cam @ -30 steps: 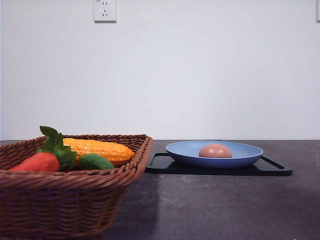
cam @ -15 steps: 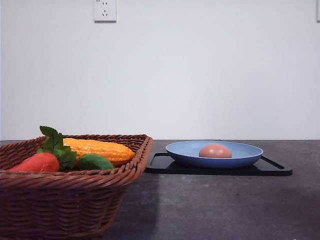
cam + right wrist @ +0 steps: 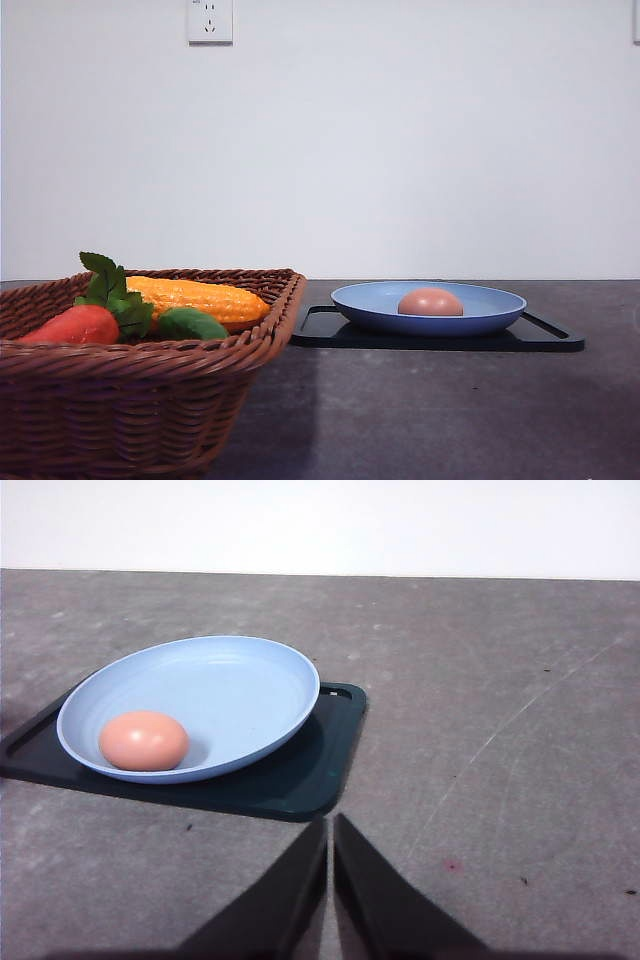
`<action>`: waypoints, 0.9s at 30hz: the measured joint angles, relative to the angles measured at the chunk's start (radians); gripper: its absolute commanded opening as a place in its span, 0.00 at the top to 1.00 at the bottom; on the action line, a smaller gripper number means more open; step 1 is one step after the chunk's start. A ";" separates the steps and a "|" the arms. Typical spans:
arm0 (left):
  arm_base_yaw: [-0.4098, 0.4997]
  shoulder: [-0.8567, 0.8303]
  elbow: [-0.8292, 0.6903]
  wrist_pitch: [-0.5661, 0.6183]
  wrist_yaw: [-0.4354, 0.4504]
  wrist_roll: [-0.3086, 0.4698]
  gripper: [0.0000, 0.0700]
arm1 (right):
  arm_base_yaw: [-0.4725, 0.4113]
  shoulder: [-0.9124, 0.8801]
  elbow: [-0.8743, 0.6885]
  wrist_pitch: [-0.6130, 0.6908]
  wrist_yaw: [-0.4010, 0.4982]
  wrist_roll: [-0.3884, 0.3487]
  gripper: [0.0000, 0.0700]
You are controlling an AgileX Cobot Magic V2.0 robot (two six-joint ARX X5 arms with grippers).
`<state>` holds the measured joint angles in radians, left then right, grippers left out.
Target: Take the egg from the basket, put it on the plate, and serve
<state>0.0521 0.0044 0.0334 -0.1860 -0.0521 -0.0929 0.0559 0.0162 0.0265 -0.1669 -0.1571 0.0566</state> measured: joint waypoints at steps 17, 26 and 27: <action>0.000 0.000 0.000 0.000 0.000 0.000 1.00 | 0.000 0.000 0.000 0.000 0.000 0.000 1.00; 0.000 0.000 0.000 0.000 0.000 0.000 1.00 | 0.000 0.000 0.000 0.000 0.000 0.000 1.00; 0.000 0.000 0.000 0.000 0.000 0.000 1.00 | 0.000 0.000 0.000 0.000 0.000 0.000 1.00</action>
<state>0.0521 0.0044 0.0334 -0.1860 -0.0521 -0.0929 0.0559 0.0162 0.0265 -0.1669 -0.1574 0.0568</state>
